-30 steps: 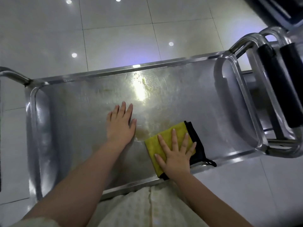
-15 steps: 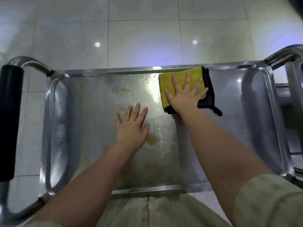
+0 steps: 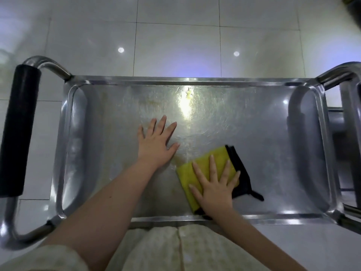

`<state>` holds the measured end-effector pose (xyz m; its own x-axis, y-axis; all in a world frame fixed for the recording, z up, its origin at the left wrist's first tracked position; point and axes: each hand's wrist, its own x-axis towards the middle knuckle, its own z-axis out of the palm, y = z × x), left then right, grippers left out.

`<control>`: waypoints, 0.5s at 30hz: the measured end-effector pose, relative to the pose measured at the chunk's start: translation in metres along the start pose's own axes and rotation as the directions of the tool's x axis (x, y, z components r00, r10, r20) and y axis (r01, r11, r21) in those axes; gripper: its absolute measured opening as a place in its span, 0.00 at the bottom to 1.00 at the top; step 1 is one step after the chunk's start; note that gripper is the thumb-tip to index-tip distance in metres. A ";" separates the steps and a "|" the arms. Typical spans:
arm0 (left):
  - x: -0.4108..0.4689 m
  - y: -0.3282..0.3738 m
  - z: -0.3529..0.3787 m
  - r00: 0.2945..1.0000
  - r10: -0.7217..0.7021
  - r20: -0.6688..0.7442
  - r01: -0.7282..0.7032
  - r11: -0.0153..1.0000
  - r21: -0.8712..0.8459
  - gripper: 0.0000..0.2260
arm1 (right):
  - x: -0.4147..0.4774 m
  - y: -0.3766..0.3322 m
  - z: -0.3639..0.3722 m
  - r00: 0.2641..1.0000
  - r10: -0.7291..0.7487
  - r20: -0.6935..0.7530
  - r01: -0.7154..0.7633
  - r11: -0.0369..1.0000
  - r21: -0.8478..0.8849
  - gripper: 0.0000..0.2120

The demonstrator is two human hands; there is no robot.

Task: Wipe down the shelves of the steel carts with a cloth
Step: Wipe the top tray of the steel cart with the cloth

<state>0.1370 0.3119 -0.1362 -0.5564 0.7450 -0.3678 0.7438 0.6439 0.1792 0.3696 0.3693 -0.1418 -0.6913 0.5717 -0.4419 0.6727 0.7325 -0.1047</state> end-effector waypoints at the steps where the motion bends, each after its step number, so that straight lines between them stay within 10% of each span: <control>1: 0.001 -0.003 -0.001 1.000 -0.013 -0.016 0.012 0.999 -0.031 0.28 | 0.026 -0.004 -0.012 1.000 0.010 -0.026 -0.010 1.000 -0.003 0.31; 8: -0.001 -0.018 0.003 0.995 0.010 -0.101 -0.022 0.992 -0.122 0.25 | 0.212 -0.038 -0.098 0.985 0.166 -0.054 -0.160 0.982 0.102 0.32; 15: -0.002 -0.026 0.011 0.993 0.019 -0.113 -0.038 0.986 -0.162 0.23 | 0.165 -0.038 -0.069 0.996 0.045 -0.076 -0.043 0.999 0.024 0.32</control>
<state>0.1225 0.2918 -0.1504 -0.5803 0.7722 -0.2587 0.6943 0.6351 0.3384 0.2124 0.4611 -0.1496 -0.6784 0.6305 -0.3770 0.7081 0.6980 -0.1069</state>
